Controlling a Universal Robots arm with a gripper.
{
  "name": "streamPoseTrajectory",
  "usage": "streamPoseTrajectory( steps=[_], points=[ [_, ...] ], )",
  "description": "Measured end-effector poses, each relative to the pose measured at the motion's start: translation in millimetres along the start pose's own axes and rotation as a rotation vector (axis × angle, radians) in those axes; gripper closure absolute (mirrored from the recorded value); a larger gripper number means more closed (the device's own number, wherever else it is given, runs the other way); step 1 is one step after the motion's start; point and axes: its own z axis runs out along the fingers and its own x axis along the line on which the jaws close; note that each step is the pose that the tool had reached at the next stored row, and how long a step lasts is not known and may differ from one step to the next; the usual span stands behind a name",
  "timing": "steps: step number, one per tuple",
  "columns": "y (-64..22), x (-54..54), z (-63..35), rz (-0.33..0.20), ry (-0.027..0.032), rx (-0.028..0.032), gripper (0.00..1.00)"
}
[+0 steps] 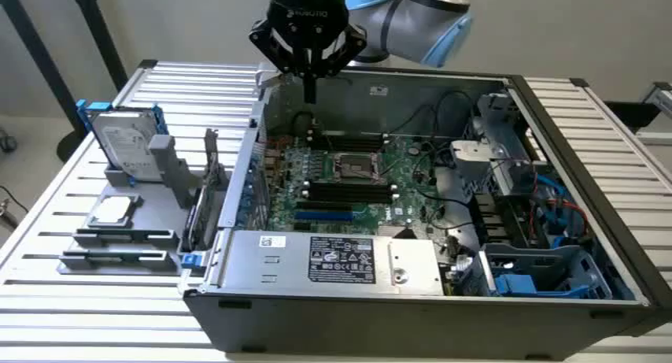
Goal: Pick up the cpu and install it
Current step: 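Reach for the cpu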
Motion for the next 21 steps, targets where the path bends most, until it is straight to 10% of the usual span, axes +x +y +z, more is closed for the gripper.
streamPoseTrajectory(
  steps=[15,21],
  points=[
    [-0.1,1.1,-0.1,0.000,0.0001,0.0002,0.89],
    [-1.9,27.1,-0.4,0.000,0.0000,0.0000,0.89]
  ],
)
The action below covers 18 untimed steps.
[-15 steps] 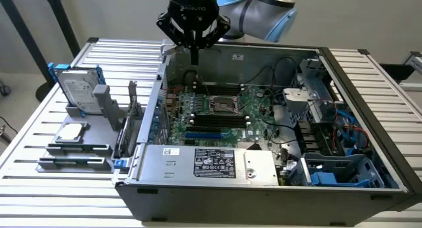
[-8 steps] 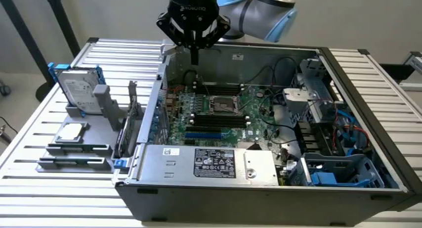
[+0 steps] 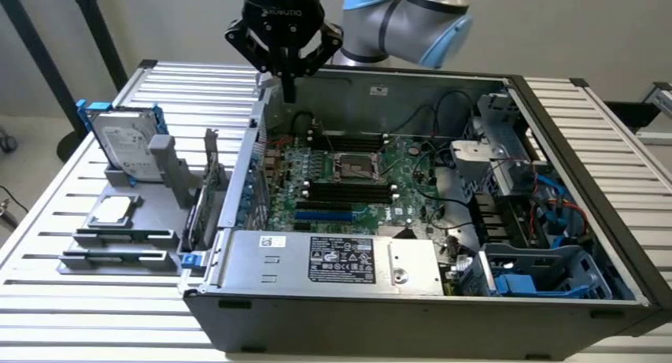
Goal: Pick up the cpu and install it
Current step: 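Reach for the cpu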
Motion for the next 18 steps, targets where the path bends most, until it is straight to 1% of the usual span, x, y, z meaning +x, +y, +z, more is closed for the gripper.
streamPoseTrajectory(
  steps=[10,18],
  points=[
    [-3.2,45.3,0.3,0.000,0.0000,0.0000,0.89],
    [-6.0,81.6,2.7,0.000,0.0000,0.0000,0.89]
  ],
)
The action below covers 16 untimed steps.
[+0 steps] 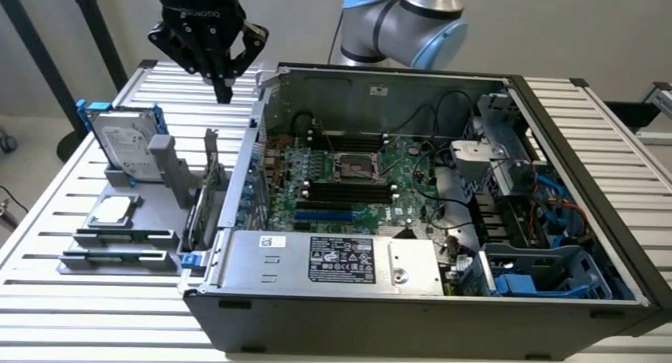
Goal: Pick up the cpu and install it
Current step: 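Reach for the cpu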
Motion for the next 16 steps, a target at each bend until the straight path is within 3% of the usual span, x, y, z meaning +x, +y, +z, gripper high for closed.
streamPoseTrajectory(
  steps=[16],
  points=[
    [-5.6,73.0,8.5,0.000,0.0001,0.0001,0.89]
  ],
)
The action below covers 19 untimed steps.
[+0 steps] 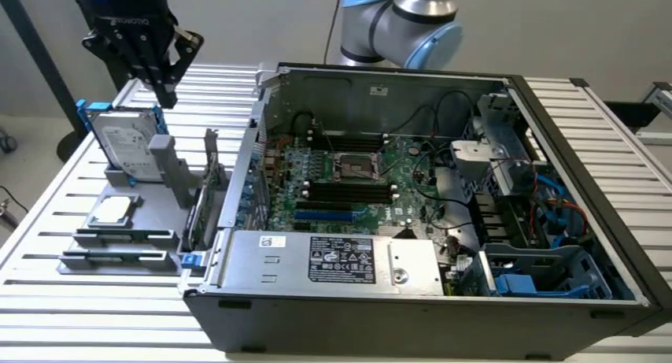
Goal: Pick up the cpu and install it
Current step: 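Reach for the cpu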
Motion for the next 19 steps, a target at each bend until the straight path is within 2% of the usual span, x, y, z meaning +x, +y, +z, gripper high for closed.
streamPoseTrajectory(
  steps=[14,19],
  points=[
    [-5.2,63.7,14.7,0.000,0.0003,0.0032,0.89],
    [-7.0,86.3,18.6,0.000,0.0033,0.0052,0.89]
  ],
)
